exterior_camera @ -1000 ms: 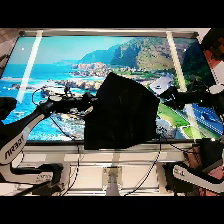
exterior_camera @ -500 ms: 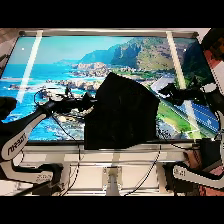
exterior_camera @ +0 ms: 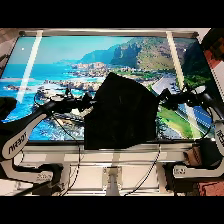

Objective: Fold the clothes and pants, and hang the long-sleeved shirts on hangers.

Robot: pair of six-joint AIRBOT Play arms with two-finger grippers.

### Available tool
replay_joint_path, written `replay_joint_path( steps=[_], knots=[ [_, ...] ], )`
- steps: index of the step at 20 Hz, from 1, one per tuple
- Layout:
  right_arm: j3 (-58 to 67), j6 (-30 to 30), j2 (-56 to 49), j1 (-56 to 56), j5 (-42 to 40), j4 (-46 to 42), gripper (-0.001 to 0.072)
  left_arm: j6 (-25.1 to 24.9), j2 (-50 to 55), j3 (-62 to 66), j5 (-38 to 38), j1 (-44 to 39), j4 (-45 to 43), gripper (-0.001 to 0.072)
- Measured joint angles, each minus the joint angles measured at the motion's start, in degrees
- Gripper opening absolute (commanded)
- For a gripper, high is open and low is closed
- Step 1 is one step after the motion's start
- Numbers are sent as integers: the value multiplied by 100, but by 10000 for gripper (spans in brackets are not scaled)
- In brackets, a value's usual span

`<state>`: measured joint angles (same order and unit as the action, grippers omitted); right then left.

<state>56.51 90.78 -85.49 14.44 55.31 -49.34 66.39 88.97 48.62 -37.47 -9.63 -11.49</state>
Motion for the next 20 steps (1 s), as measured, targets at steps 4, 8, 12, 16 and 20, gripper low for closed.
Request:
replay_joint_path(
  steps=[4, 8, 12, 16, 20],
  knots=[
    [2, -136, -216, -184, -131, 376, 33, 0, 0, 4, 87, 9, 2, 7],
    [9, -184, -280, -503, -422, 662, 32, -22, -2, 33, 485, 125, 4, 5],
    [214, -190, -358, -953, -850, 892, 33, -192, -4, 245, 780, 387, 2, 5],
    [686, -114, -627, -1478, -1360, 1012, 33, -264, -4, 597, 964, 669, 2, 6],
    [1316, -33, -1071, -1860, -1613, 1047, 413, -293, -4, 822, 1071, 785, 2, 25]
  ],
)
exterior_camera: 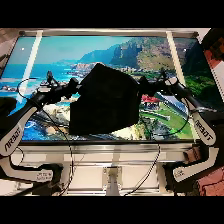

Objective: Fold the clothes and pants, and hang the long-sleeved shirts on hangers.

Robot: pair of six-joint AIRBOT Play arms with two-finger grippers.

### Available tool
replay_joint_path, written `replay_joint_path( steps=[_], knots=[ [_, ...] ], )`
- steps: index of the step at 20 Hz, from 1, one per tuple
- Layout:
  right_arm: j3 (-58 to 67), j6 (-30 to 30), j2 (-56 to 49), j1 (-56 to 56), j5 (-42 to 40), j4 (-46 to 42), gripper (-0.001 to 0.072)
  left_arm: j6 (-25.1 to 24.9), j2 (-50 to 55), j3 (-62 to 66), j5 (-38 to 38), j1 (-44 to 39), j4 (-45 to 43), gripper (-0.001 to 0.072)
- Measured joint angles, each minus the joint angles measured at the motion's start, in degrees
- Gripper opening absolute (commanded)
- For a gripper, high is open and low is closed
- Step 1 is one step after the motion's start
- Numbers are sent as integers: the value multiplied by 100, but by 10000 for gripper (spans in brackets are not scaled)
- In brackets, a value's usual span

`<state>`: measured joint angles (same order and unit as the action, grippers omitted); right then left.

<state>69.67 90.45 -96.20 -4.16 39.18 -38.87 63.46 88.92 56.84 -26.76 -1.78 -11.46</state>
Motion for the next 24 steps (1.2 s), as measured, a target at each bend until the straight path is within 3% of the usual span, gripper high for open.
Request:
replay_joint_path(
  steps=[1, 3, 4, 6, 8, 9, 10, 11, 15, 17, 20, 24],
  knots=[
    [127, 7, -68, -50, -26, -17, 456, -2, 0, 26, 28, 15, 0, 53],
    [378, 22, -153, -92, -39, -136, 456, -4, 2, 59, 133, 33, -2, 342],
    [518, 22, -181, -79, -9, -205, 456, -4, 0, 68, 192, 39, 0, 397],
    [820, 33, -214, 33, 269, -326, 456, -11, 0, 83, 295, 72, 0, 402],
    [1178, 35, -232, 251, 688, -398, 447, -105, -11, 85, 343, 155, -2, 363],
    [1373, 37, -238, 385, 994, -433, 423, -186, -42, 87, 352, 223, -2, 172],
    [1547, 37, -238, 509, 1279, -448, 216, -245, -83, 92, 337, 299, 0, 15],
    [1714, 37, -240, 629, 1589, -466, 44, -345, -142, 92, 240, 393, -4, 8],
    [2179, -192, -234, 922, 2625, -525, 30, -992, -522, 90, -448, 743, -66, 5],
    [2238, -413, -166, 883, 2940, -525, 28, -1034, -820, 26, -817, 846, -387, 5],
    [1980, -708, 109, 671, 3064, -525, 28, -295, -1532, -385, -1091, 925, -1401, 5],
    [739, -946, 957, 350, 2682, -293, 28, 925, -2942, -1604, -1263, 957, -2533, 5]
  ],
)
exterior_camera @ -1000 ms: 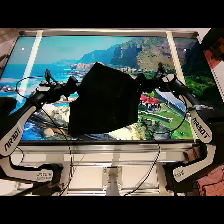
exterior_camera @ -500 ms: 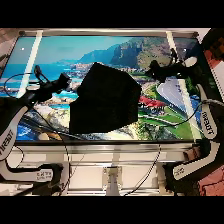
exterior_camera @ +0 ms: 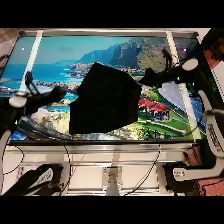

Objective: Fold the clothes and pants, and hang the long-sleeved shirts on hangers.

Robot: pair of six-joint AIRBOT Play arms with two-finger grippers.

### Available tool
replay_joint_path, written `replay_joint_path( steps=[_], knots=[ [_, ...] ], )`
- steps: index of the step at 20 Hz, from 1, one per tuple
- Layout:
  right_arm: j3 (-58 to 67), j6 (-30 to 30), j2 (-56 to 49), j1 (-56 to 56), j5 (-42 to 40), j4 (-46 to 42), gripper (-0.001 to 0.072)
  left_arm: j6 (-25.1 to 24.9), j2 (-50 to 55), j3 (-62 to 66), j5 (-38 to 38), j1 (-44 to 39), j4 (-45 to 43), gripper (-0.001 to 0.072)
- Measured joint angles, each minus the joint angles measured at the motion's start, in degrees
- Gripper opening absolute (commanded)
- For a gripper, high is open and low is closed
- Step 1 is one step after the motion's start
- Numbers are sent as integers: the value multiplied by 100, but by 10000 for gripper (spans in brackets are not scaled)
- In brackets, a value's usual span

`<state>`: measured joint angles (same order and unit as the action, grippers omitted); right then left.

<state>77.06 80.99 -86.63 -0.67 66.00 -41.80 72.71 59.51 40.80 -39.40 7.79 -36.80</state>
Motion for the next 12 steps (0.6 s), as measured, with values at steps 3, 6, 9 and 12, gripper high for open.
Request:
replay_joint_path(
  steps=[3, 6, 9, 12],
  knots=[
    [-1370, -133, 885, -173, -393, 409, 28, 815, -1145, -1029, -66, 4, -374, 5],
    [-2649, -173, 1690, -321, -831, 868, 28, 1635, -2166, -1856, -223, 4, -715, 5],
    [-3740, -122, 2267, -557, -1325, 1456, 29, 2485, -3001, -2382, -542, 4, -1172, 5],
    [-4553, 289, 2590, -966, -1937, 1770, 32, 3425, -3768, -2647, -1010, 4, -1840, 8]
  ],
)
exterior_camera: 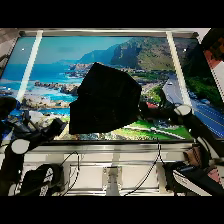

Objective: Fold the clothes and pants, and hang the long-sleeved shirts on hangers.

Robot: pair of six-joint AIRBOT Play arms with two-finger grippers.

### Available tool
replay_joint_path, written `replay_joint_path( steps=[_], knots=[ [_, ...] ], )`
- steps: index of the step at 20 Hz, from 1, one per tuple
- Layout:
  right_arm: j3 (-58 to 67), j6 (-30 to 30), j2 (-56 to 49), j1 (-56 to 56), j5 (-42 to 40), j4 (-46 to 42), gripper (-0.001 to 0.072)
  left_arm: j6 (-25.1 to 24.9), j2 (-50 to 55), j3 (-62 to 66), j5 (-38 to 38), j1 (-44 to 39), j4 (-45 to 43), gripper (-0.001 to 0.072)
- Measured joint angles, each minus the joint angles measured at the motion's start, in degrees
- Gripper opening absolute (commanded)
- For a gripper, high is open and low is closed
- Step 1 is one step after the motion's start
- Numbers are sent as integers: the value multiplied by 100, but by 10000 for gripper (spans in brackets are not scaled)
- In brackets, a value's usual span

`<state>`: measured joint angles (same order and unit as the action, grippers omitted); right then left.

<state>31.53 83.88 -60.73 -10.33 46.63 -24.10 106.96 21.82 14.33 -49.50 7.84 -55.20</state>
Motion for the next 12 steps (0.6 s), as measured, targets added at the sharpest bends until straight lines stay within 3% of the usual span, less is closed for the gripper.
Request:
replay_joint_path(
  steps=[3, 4, 5, 6, 7, 12],
  knots=[
    [-612, 627, 140, -623, -713, 125, 55, 763, -595, -127, -752, 0, -514, 27],
    [-748, 861, 164, -826, -887, 122, 143, 914, -717, -173, -940, 0, -568, 145],
    [-857, 1095, 181, -1029, -1062, 83, 342, 1056, -811, -240, -1093, 0, -568, 329],
    [-933, 1292, 192, -1198, -1196, -4, 497, 1167, -876, -321, -1185, 0, -505, 529],
    [-986, 1467, 203, -1344, -1314, -52, 564, 1244, -925, -422, -1213, 0, -393, 590],
    [-1104, 1886, 210, -1652, -2133, -358, 565, 1414, -1027, -1110, -879, 0, 363, 581]
  ],
)
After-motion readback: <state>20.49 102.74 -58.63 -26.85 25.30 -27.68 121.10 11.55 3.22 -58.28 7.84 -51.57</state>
